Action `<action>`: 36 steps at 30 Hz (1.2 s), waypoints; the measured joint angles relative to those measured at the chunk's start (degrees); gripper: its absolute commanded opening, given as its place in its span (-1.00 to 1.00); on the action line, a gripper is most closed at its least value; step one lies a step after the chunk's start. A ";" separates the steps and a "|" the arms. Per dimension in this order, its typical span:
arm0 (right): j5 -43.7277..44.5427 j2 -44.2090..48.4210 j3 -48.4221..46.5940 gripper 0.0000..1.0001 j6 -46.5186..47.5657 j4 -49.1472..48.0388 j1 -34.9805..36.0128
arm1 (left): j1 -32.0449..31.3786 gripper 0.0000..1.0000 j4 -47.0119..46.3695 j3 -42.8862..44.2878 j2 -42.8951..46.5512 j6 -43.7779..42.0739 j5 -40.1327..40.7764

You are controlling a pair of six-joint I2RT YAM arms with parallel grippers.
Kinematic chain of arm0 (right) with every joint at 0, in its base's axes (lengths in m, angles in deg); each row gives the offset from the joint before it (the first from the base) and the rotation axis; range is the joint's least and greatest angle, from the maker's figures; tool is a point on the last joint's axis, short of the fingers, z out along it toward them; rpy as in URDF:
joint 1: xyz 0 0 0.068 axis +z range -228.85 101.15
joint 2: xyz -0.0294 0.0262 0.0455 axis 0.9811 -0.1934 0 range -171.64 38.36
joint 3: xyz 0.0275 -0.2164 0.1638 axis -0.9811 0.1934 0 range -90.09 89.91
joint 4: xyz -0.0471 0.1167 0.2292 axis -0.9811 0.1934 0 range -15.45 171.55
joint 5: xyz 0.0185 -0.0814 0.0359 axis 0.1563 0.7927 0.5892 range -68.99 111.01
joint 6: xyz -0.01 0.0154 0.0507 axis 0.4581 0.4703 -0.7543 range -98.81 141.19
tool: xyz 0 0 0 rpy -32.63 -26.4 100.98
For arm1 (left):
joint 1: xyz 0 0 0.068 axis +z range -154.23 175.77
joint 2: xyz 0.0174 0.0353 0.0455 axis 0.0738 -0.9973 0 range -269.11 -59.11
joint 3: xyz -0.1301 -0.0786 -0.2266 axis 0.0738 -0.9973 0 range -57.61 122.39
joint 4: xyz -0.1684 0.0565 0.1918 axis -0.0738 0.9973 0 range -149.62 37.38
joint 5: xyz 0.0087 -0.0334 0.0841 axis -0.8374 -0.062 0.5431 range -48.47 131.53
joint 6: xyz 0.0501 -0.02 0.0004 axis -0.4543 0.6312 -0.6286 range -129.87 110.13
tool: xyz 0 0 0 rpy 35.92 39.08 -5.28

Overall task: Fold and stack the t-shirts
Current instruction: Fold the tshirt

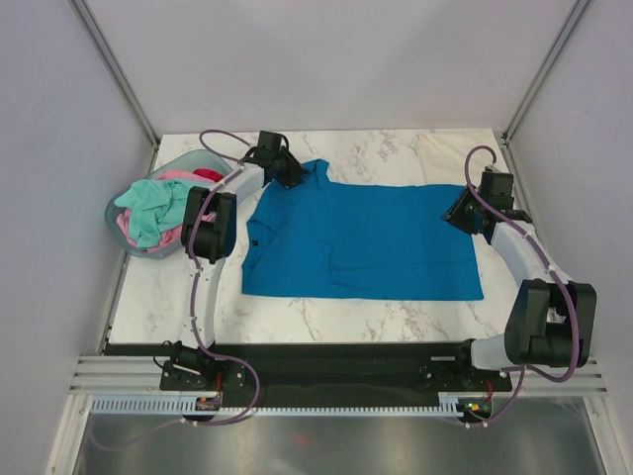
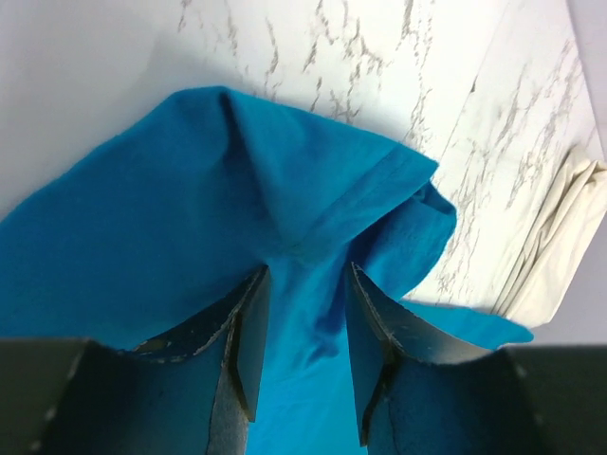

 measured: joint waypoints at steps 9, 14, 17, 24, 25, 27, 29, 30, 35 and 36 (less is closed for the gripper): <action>-0.02 -0.02 -0.70 -0.24 0.04 -0.42 0.00 | 0.02 -0.23 -0.59 2.14 -1.53 1.09 0.46; -0.04 -0.68 -0.70 -0.24 0.02 -1.16 0.00 | -0.17 -0.32 -0.59 2.19 -1.70 1.49 0.90; -0.04 -1.20 -0.70 -0.24 0.02 -1.22 0.00 | -0.24 -0.50 -1.09 2.29 -2.12 2.14 0.94; 0.24 -1.90 -1.07 -0.18 -0.11 -1.31 0.02 | -0.24 -0.95 -1.44 2.51 -2.16 3.17 0.63; 0.55 -2.36 -1.53 -0.17 -0.20 -1.22 0.00 | -0.22 -0.95 -1.46 2.62 -2.16 3.17 0.24; 1.11 -3.48 -2.84 -0.15 -0.44 -1.25 0.00 | -0.17 -0.95 -1.44 2.91 -2.16 3.17 -0.42; 1.86 -4.98 -4.52 -0.14 -0.87 -1.27 0.02 | 0.04 -0.95 -1.38 3.17 -2.08 3.15 -1.68; 2.27 -5.86 -5.44 -0.14 -1.33 -1.22 0.00 | 0.15 -0.95 -1.31 3.17 -1.97 3.13 -2.03; 5.38 -10.19 -9.53 -0.12 -2.64 -0.59 0.02 | 1.03 -0.95 0.79 2.51 0.61 1.88 -4.31; 6.12 -11.06 -10.40 -0.08 -2.86 -0.24 0.00 | 1.38 -0.95 1.40 2.29 1.64 1.33 -4.92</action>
